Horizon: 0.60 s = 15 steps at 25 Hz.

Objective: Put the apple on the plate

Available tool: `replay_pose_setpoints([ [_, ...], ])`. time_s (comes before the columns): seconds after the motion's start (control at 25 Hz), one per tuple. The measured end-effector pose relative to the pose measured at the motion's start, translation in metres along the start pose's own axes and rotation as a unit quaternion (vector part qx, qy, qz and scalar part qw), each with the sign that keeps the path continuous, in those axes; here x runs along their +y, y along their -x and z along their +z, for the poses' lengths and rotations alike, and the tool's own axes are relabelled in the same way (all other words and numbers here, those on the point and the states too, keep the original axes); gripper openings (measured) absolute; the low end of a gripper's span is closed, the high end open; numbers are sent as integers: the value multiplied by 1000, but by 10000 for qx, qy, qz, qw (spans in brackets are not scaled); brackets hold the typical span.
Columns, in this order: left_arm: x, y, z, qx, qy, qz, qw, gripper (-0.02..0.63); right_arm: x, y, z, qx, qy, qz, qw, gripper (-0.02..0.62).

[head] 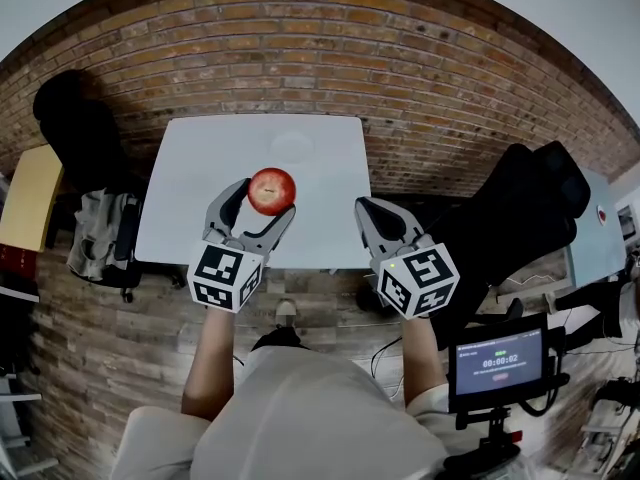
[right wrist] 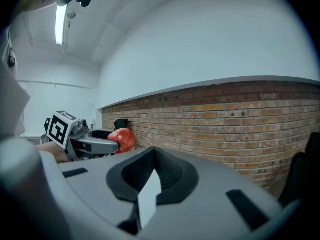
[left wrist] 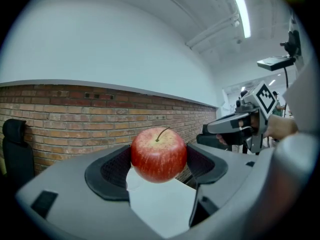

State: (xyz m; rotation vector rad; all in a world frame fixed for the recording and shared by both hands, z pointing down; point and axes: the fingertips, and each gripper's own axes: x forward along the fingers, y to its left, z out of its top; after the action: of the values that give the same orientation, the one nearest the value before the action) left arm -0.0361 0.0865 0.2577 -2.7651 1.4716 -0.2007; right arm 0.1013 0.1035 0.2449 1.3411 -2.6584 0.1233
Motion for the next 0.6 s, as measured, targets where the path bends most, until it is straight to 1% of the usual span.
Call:
replay_pose_setpoints([
  [0.32,40,-37,-4,77,95,-47,9999,357,-18,-56,12,38,5,33,10000,3],
  [0.6,65,-67,-14,167,159,-170,9996,357,-32,-93,11,116,-49,-21,9999,3],
])
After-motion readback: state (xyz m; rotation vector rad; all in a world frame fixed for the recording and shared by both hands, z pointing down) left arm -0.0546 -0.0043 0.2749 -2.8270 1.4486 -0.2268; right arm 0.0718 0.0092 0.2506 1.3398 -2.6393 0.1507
